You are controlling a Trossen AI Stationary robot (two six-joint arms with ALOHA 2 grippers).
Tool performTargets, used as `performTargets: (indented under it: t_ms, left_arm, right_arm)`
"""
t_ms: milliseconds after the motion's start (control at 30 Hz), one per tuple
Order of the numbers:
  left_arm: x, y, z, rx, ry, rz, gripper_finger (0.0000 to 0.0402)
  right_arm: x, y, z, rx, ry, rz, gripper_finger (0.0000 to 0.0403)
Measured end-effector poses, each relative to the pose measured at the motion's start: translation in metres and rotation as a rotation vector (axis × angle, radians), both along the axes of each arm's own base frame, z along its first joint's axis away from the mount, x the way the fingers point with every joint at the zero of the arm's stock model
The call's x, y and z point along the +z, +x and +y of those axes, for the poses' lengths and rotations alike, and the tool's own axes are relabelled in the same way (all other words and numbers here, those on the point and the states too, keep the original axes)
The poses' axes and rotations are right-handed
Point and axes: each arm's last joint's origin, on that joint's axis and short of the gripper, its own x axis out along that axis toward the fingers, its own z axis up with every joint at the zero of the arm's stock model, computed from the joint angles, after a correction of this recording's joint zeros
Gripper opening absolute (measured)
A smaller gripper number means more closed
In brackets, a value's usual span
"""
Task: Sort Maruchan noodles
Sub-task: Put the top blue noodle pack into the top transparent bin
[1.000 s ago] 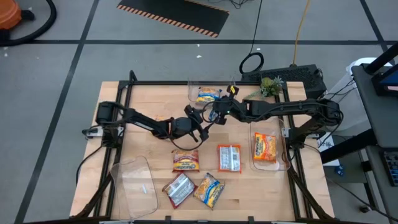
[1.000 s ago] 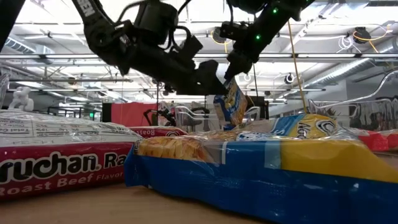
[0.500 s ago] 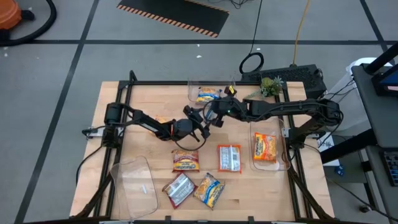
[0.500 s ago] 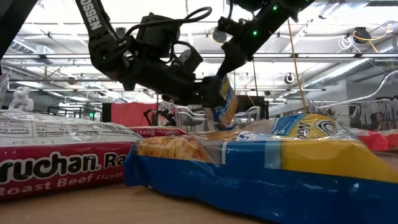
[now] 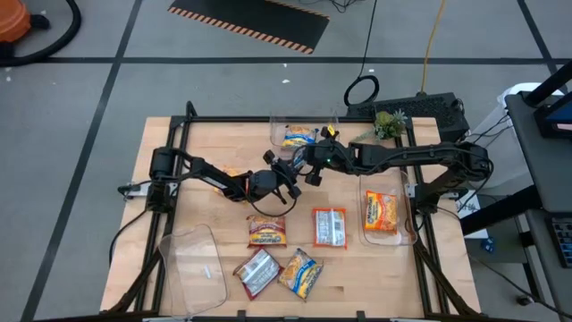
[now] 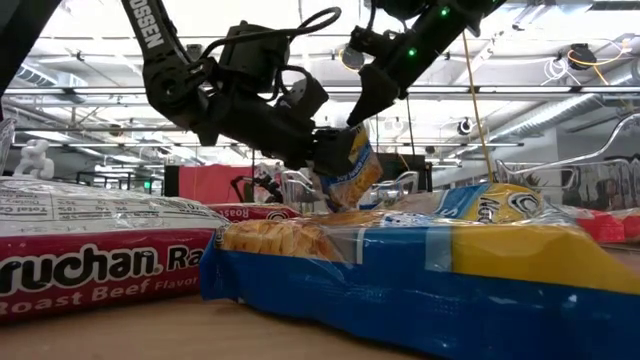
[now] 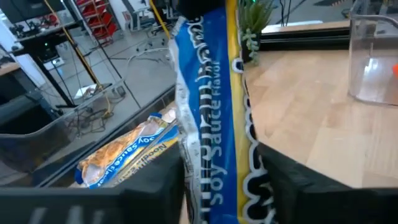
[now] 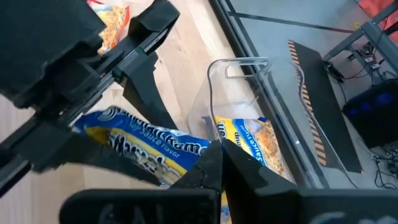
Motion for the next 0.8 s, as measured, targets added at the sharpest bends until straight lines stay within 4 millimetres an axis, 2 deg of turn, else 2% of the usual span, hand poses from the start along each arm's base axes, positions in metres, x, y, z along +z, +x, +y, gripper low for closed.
performTargets:
  t_ms: [133, 233, 400, 600, 800]
  left_arm:
    - [0.010, -0.002, -0.001, -0.033, -0.007, 0.004, 0.0115]
    - [0.017, -0.004, -0.002, -0.054, -0.008, 0.037, 0.0115]
    - [0.031, -0.011, -0.003, -0.099, 0.013, 0.116, 0.0127]
    - [0.048, -0.021, -0.005, -0.174, 0.000, 0.190, 0.0130]
    - [0.072, -0.035, -0.009, -0.303, -0.049, 0.211, 0.0132]
  right_arm:
    - [0.000, 0.000, 0.000, 0.013, -0.016, 0.012, 0.0000]
    - [0.001, -0.001, 0.000, 0.022, -0.026, 0.016, 0.0000]
    - [0.014, -0.008, 0.001, 0.029, -0.042, -0.014, 0.0016]
    - [0.040, -0.029, 0.006, 0.051, -0.045, -0.099, 0.0062]
    - [0.040, -0.061, 0.016, 0.199, 0.046, -0.153, 0.0111]
